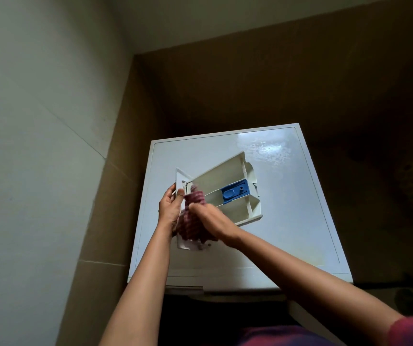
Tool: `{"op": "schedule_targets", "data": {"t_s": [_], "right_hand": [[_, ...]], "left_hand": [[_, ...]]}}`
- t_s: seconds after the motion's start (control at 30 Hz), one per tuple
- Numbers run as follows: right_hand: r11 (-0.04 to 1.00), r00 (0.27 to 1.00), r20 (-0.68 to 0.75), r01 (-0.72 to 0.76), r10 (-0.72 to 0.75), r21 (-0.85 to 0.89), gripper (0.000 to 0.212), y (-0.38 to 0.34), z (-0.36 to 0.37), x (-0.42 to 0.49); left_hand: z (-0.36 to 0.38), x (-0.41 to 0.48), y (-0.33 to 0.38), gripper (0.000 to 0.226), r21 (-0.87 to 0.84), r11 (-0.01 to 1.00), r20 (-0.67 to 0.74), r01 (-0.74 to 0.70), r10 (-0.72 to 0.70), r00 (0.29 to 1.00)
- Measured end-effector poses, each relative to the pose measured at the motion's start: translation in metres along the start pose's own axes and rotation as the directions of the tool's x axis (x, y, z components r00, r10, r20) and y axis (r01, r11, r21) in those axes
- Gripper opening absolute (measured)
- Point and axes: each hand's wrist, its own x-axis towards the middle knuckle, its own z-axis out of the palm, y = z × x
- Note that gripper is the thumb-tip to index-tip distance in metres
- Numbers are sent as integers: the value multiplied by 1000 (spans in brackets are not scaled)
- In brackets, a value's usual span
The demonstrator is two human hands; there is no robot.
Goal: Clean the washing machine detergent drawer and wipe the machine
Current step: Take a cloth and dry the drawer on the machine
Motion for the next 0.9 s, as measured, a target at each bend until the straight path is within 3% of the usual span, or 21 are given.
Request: {"op": "schedule_targets", "data": {"t_s": [0.13, 0.23, 0.33, 0.4, 0.47, 0.57, 0.73, 0.9], "right_hand": [[945, 989, -111, 131, -102, 298, 31, -42, -31, -6], [804, 945, -259, 311, -202, 506, 34, -72, -70, -12], [672, 853, -469, 487, -228, 558, 29, -84, -111, -20], [684, 801, -575, 515, -169, 517, 24, -77, -130, -20], [784, 773, -626, 452, -107, 425, 23, -57, -140, -11], [918, 793, -607, 203, 49, 339, 25, -22, -137, 7], [969, 921, -359, -68, 152, 236, 25, 4, -109, 31], [987, 937, -332, -141, 110, -71, 17, -11, -95, 43]], "left_hand": [[-6, -3, 0, 33, -48, 998, 3, 38, -38, 999], [-11, -3, -3, 38, 2, 1000, -34, 18, -18, 999], [-16, -5, -4, 40, 47, 999, -74, 3, 0, 997], [-20, -5, -7, 43, 103, 995, -99, -15, 25, 995], [-22, -5, -9, 46, 167, 986, -126, -15, 36, 991], [-25, -7, -9, 48, 228, 974, -161, -15, 53, 986], [-28, -6, -9, 48, 304, 952, -167, -28, 82, 983], [-29, 0, -5, 47, 396, 918, -123, -3, 56, 991]]}}
